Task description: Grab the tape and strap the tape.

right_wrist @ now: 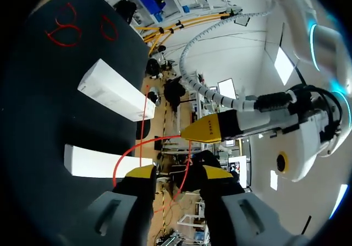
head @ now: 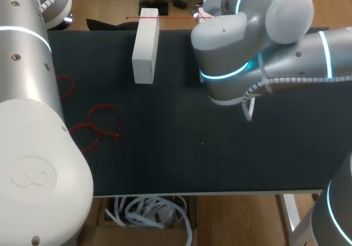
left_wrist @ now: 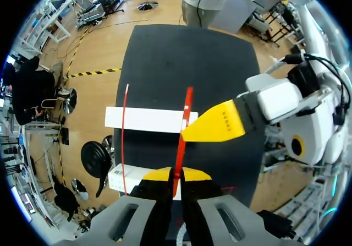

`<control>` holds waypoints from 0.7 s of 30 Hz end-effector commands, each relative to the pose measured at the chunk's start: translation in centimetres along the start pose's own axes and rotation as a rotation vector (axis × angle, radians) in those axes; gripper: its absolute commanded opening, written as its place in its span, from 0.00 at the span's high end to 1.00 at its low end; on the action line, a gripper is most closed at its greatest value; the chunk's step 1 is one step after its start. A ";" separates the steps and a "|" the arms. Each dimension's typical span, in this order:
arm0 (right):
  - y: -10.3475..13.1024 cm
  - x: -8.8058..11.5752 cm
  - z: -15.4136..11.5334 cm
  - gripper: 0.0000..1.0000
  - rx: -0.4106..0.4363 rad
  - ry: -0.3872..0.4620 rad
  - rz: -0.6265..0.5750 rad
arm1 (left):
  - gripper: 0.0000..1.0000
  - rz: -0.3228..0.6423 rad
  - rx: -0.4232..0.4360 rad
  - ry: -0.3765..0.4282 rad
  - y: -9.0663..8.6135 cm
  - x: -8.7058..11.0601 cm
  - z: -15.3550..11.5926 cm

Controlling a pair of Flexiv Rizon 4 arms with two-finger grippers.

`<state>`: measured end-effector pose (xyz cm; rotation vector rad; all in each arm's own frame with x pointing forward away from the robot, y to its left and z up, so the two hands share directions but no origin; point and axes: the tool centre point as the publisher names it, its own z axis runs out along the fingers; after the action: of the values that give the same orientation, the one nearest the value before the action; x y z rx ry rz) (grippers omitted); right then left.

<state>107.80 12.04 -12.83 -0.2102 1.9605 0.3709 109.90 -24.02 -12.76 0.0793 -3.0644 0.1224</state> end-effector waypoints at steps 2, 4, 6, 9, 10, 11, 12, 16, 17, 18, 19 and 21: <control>-1.4 -0.6 -3.1 0.69 -0.072 0.050 0.010 | 1.00 -0.001 -0.005 0.004 -0.1 -0.1 -0.1; -2.1 -0.8 -3.8 0.69 -0.078 0.051 0.011 | 1.00 -0.001 -0.005 0.004 -0.1 -0.1 -0.1; -3.1 -1.1 -4.3 0.67 -0.076 0.050 0.019 | 1.00 -0.001 -0.005 0.004 -0.1 -0.1 -0.1; -5.0 -1.7 -5.1 0.67 -0.062 0.054 0.050 | 1.00 -0.001 -0.005 0.004 -0.1 -0.1 -0.1; -5.9 -1.9 -5.1 0.65 -0.056 0.056 0.059 | 1.00 -0.001 -0.005 0.004 -0.1 -0.1 -0.1; -6.9 -2.2 -5.2 0.65 -0.039 0.058 0.062 | 1.00 -0.001 -0.005 0.004 -0.1 -0.1 -0.1; -7.8 -2.6 -5.2 0.64 -0.026 0.049 0.075 | 1.00 -0.001 -0.005 0.004 -0.1 -0.1 -0.1; -11.7 -3.9 -4.7 0.64 0.020 0.033 0.061 | 1.00 -0.001 -0.005 0.004 -0.1 -0.1 -0.1; -12.4 -4.1 -4.5 0.64 0.021 0.033 0.061 | 1.00 -0.001 -0.005 0.004 -0.1 -0.1 -0.1; -13.1 -4.3 -4.2 0.64 0.025 0.033 0.065 | 1.00 -0.001 -0.005 0.004 -0.1 -0.1 -0.1; -13.5 -4.4 -4.0 0.64 0.025 0.034 0.062 | 1.00 -0.001 -0.005 0.004 -0.1 -0.1 -0.1; -14.1 -4.7 -3.5 0.63 0.019 0.050 0.044 | 1.00 -0.001 -0.005 0.004 -0.1 -0.1 -0.1</control>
<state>109.90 -1.58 -9.73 -0.1009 1.9537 0.3236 109.90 -24.01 -12.74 0.0794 -3.0644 0.1229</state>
